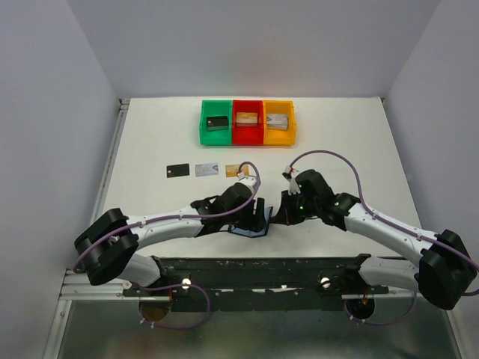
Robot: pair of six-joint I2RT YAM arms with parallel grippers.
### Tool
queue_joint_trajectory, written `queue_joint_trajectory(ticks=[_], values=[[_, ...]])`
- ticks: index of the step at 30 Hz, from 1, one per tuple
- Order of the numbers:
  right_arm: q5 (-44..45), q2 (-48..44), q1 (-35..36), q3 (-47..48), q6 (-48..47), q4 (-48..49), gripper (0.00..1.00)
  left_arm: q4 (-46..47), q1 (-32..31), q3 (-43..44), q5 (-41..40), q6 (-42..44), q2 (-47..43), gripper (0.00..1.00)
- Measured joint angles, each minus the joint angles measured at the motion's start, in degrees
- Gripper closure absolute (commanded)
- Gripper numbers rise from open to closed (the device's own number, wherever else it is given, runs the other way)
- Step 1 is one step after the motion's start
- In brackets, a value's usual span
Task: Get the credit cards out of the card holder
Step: Remove the credit card from the card holder.
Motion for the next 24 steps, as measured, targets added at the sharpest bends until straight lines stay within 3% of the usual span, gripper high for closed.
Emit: queue_joint_trajectory(ticks=[24], values=[[-2.54, 0.00, -1.42, 0.02, -0.92, 0.17, 1.00, 0.92, 0.79, 0.28, 1.46, 1.05, 3.17, 0.35]])
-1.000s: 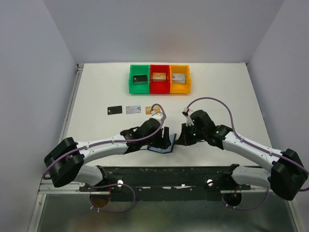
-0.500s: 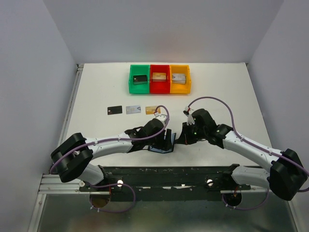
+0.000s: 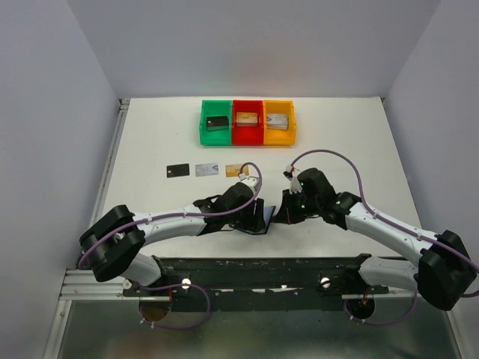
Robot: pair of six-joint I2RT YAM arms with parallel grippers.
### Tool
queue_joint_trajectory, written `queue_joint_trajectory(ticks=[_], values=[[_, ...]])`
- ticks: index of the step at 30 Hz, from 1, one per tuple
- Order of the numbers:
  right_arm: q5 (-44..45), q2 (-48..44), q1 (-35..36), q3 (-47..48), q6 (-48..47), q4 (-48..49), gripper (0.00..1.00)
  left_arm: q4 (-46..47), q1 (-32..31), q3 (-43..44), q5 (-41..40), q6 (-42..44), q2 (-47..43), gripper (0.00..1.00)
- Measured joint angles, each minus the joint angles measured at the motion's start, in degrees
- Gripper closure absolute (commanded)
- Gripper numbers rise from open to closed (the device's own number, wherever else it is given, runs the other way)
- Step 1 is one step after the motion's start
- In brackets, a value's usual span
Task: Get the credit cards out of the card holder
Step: Remove the credit card from the card holder.
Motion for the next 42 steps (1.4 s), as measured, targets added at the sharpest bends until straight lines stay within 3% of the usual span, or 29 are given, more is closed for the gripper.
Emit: queue_joint_trajectory(ticks=[13, 21, 31, 42], values=[[0.00, 1.09, 0.00, 2.05, -4.72, -1.55, 1.00, -0.11, 3.15, -0.79, -1.64, -0.42, -4.13, 0.35], [-1.20, 1.99, -0.11, 3.17, -7.28, -2.82, 1.00, 1.22, 3.58, -1.40, 0.55, -0.28, -4.00, 0.26], [-6.36, 3.43, -2.45, 5.68, -10.80, -5.22, 1.00, 5.62, 3.58, -1.31, 8.00, 0.24, -0.72, 0.28], [-8.33, 3.69, -3.76, 6.03, -11.78, -6.27, 1.00, 5.92, 3.58, -1.18, 9.03, 0.31, 0.13, 0.31]])
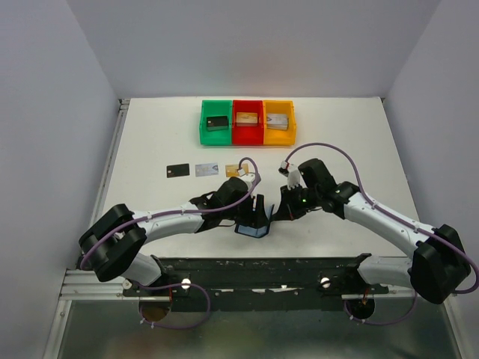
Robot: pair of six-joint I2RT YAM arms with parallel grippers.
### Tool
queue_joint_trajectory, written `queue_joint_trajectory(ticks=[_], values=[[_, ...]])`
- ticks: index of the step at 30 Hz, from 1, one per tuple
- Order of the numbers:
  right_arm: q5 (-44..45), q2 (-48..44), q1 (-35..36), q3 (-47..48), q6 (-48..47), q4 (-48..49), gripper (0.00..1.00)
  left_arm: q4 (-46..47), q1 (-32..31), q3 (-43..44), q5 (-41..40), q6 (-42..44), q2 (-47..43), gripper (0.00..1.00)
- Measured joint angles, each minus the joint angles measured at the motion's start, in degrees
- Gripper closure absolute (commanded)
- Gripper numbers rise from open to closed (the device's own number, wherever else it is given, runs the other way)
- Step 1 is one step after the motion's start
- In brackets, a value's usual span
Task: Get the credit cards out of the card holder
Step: Remove the credit card from the card holder.
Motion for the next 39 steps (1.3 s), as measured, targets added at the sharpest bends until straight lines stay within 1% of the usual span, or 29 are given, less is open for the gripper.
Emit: queue_joint_trajectory(ticks=[5, 9, 17, 24, 28, 32, 35, 39], values=[[-0.46, 0.00, -0.09, 0.00, -0.35, -0.13, 1.00, -0.02, 0.00, 0.04, -0.02, 0.15, 0.28, 0.32], [-0.63, 0.00, -0.48, 0.00, -0.48, -0.20, 1.00, 0.00, 0.00, 0.04, -0.15, 0.13, 0.37, 0.29], [-1.03, 0.07, -0.85, 0.00, -0.85, -0.22, 1.00, -0.02, 0.07, 0.04, -0.59, 0.13, 0.35, 0.28], [-1.60, 0.17, -1.18, 0.00, -0.87, -0.22, 1.00, 0.02, 0.11, 0.04, -0.66, 0.00, 0.11, 0.20], [-1.79, 0.31, -1.22, 0.00, -1.03, -0.22, 1.00, 0.28, 0.15, 0.04, -0.66, -0.13, -1.07, 0.19], [-1.97, 0.33, -1.27, 0.00, -1.18, -0.22, 1.00, 0.50, 0.22, 0.04, -0.66, -0.15, -2.08, 0.23], [-2.10, 0.37, -1.49, 0.00, -1.25, -0.22, 1.00, 0.48, 0.48, 0.04, -0.72, -0.17, -2.19, 0.29], [-2.14, 0.37, -1.60, 0.00, -1.27, -0.22, 1.00, 0.46, 0.63, -0.02, -1.20, -0.24, -2.19, 0.32]])
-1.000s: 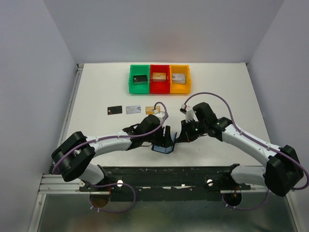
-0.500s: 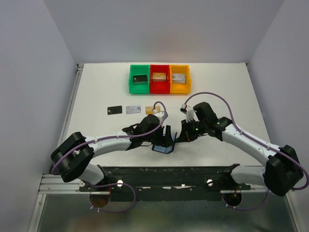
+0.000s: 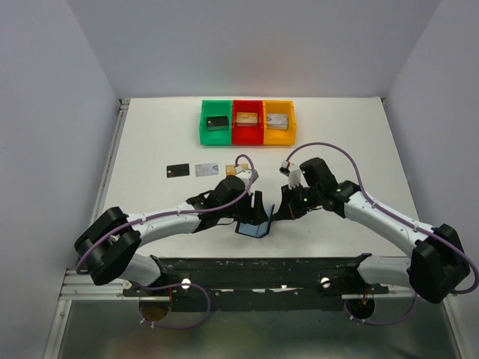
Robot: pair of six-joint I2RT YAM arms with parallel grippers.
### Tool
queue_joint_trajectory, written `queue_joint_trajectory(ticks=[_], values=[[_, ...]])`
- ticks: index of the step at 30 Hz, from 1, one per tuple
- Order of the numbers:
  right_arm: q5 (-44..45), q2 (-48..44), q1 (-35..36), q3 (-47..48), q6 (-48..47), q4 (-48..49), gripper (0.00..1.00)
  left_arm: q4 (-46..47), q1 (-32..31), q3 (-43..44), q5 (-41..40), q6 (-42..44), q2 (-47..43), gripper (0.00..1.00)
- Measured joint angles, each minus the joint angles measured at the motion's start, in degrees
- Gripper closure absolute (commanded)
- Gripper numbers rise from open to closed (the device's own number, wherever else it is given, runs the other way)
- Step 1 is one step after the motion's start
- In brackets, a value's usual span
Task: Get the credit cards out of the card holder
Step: Remove the credit card from the card holder.
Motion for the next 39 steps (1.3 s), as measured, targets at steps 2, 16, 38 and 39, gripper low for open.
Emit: queue_joint_trajectory(ticks=[2, 16, 38, 39], values=[[0.00, 0.00, 0.00, 0.00, 0.00, 0.00, 1.00, 0.00, 0.11, -0.17, -0.13, -0.02, 0.00, 0.32], [-0.02, 0.00, 0.00, 0.00, -0.02, 0.00, 1.00, 0.94, 0.15, -0.85, 0.15, -0.07, 1.92, 0.37], [-0.07, 0.44, 0.00, 0.00, -0.04, 0.00, 1.00, 2.16, 0.09, -1.20, 1.18, -0.15, 2.49, 0.34], [-0.07, 0.48, 0.00, 0.00, -0.04, 0.00, 1.00, 2.16, 0.09, -1.20, 1.18, -0.15, 2.62, 0.34]])
